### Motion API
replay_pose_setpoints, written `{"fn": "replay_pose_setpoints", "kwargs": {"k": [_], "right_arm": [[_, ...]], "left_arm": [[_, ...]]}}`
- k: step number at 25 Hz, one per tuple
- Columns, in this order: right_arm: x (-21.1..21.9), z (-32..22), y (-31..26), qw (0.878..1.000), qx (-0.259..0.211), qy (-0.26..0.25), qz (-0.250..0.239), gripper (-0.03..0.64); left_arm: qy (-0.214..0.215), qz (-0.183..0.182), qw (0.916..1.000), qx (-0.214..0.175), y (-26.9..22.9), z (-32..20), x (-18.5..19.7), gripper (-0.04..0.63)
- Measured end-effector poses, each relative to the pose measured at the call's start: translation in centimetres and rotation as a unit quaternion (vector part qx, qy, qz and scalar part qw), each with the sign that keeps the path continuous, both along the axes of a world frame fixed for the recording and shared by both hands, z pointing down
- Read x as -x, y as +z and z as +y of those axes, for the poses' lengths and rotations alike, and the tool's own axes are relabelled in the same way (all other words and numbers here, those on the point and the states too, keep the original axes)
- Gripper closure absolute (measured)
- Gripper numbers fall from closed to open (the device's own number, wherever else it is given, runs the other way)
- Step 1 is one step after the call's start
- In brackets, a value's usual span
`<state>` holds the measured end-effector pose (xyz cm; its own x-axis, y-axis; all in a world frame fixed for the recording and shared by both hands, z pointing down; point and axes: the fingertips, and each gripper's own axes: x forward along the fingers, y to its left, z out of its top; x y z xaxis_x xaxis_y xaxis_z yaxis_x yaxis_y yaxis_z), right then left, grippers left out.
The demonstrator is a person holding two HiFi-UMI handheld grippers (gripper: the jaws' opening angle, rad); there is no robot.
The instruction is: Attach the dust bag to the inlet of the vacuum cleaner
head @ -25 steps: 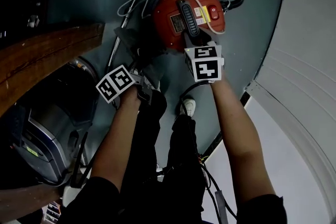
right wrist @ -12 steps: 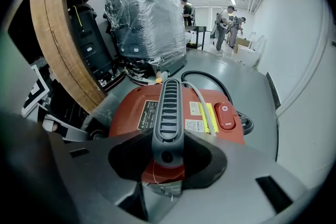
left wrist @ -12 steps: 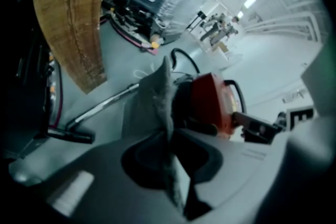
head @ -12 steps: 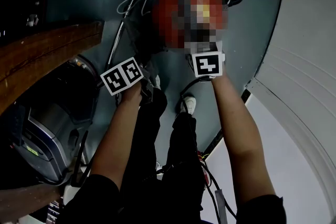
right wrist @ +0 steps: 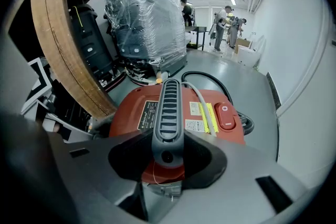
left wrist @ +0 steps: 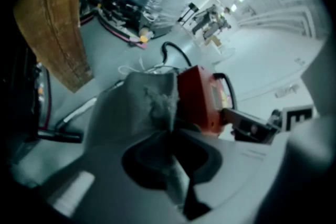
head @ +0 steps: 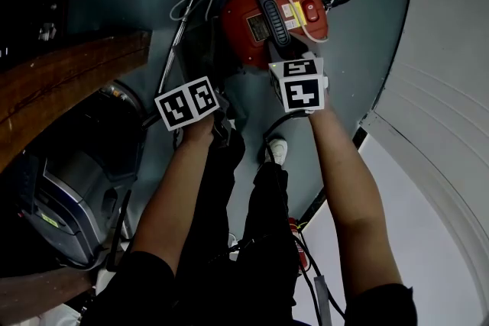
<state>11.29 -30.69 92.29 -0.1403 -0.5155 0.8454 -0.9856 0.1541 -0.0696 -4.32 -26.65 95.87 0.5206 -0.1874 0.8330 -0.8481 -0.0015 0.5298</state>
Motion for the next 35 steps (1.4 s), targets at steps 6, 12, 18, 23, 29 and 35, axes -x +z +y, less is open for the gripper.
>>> {"fn": "replay_pose_setpoints", "kwargs": {"k": [6, 12, 18, 23, 29, 35], "right_arm": [[0.1, -0.1, 0.0, 1.000, 0.000, -0.002, -0.002, 0.480], [0.0, 0.0, 0.0, 1.000, -0.001, -0.002, -0.003, 0.480], [0.0, 0.0, -0.7, 0.998, -0.049, 0.036, -0.008, 0.476], [-1.1, 0.1, -6.5, 0.977, -0.169, 0.123, -0.035, 0.442], [1.0, 4.1, -8.8, 0.980, -0.141, 0.128, -0.058, 0.618], [1.9, 7.3, -12.2, 0.985, -0.122, 0.114, -0.051, 0.618]], "left_arm": [[-0.015, 0.009, 0.9998, -0.008, -0.1, -0.3, -0.5, 0.580], [-0.012, 0.011, 0.9999, -0.002, 0.1, 0.1, -0.4, 0.560], [-0.017, -0.005, 0.9998, -0.003, 0.1, 0.4, 1.7, 0.453], [-0.013, -0.008, 0.9999, -0.004, -0.1, 1.7, 3.3, 0.425], [0.001, -0.034, 0.9983, -0.048, -2.4, 2.7, 4.6, 0.597], [0.026, -0.037, 0.9892, -0.139, -8.2, 2.8, 3.1, 0.598]]}}
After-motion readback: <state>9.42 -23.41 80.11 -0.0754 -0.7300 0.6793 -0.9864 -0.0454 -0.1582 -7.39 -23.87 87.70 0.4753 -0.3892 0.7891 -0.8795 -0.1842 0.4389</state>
